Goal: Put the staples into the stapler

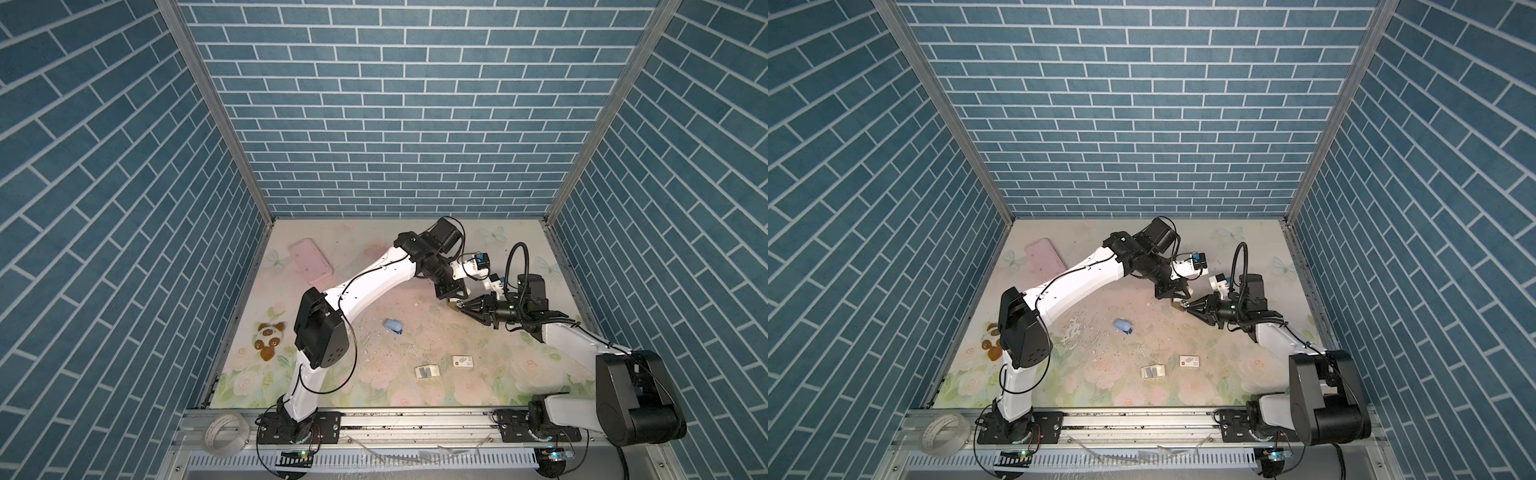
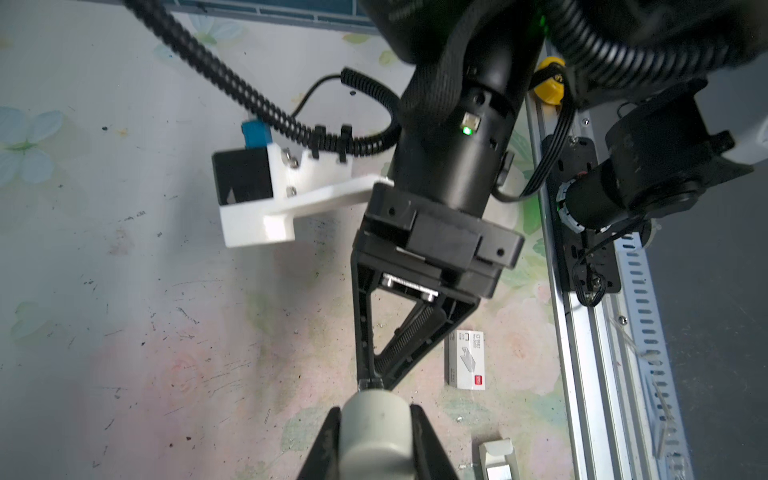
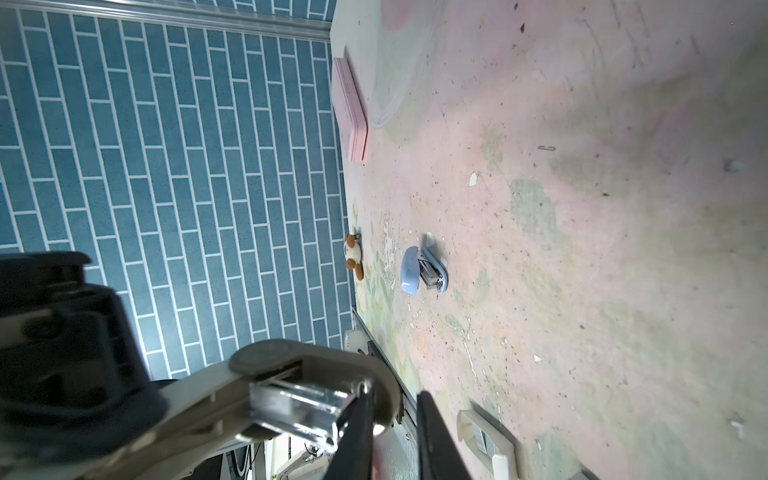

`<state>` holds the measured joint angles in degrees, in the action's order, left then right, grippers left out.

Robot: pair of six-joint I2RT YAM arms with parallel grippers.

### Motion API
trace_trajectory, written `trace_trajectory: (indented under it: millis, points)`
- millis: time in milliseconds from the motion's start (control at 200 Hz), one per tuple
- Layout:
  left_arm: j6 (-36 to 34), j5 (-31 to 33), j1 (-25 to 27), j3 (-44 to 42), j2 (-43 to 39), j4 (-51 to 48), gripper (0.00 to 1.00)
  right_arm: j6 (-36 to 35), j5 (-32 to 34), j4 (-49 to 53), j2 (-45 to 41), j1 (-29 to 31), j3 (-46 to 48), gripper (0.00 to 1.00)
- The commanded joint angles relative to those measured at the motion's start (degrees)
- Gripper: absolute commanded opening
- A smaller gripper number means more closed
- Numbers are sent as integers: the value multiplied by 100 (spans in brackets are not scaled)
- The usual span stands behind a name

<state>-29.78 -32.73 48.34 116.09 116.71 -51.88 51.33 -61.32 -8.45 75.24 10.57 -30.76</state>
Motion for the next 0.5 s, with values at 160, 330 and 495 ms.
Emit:
trace_trajectory:
  millis: [160,330,495]
  points:
    - [383,-357,18,191,115,343,8,233,241,-574,-25,156,87,22]
    - [324,-231,10,106,90,354,8,-152,562,140,-178,153,56,27]
    - [263,-229,-123,-126,-39,361,8,-660,858,902,-485,104,69,40]
